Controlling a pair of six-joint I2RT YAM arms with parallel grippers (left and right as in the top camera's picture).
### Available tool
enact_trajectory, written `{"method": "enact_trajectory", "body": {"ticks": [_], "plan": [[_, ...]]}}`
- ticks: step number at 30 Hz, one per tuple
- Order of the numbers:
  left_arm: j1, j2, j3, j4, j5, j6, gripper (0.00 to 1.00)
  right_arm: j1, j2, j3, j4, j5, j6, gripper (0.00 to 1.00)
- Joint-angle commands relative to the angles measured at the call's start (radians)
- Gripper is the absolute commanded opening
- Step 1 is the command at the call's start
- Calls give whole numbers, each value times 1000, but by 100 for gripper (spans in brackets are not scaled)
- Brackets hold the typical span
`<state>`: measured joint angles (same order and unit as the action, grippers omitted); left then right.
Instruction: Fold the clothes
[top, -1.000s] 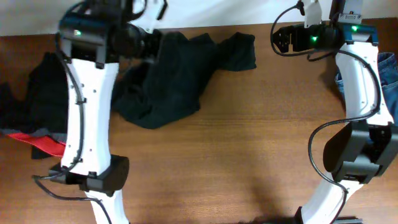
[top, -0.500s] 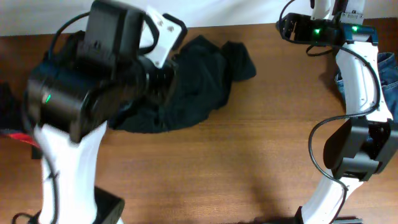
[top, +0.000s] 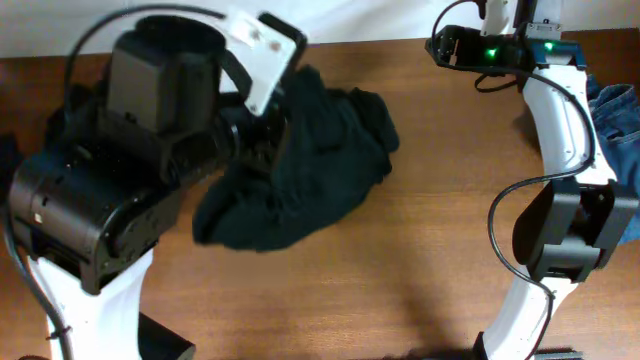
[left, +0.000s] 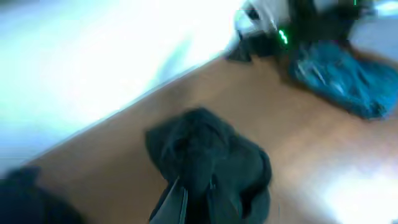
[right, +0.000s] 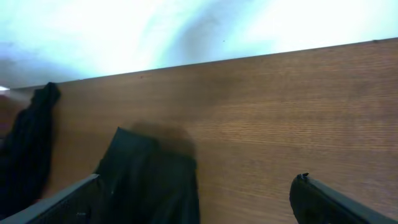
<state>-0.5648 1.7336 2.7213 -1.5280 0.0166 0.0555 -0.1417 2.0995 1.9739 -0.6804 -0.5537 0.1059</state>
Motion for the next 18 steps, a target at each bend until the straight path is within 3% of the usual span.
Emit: {"method": "enact_trajectory", "body": {"ticks": [1, 4, 9, 13, 18], "plan": [[44, -13, 42, 132, -142, -10, 1, -32, -7, 18, -13, -45, 8, 99], [94, 2, 42, 335, -216, 1, 1, -65, -27, 19, -48, -45, 8, 99], [109, 37, 42, 534, -216, 29, 1, -88, -34, 20, -126, -48, 7, 99], [109, 51, 42, 528, -216, 47, 1, -80, -32, 20, -192, -168, 11, 99], [109, 52, 42, 514, -216, 51, 1, -26, -28, -3, -225, -188, 216, 99]]}}
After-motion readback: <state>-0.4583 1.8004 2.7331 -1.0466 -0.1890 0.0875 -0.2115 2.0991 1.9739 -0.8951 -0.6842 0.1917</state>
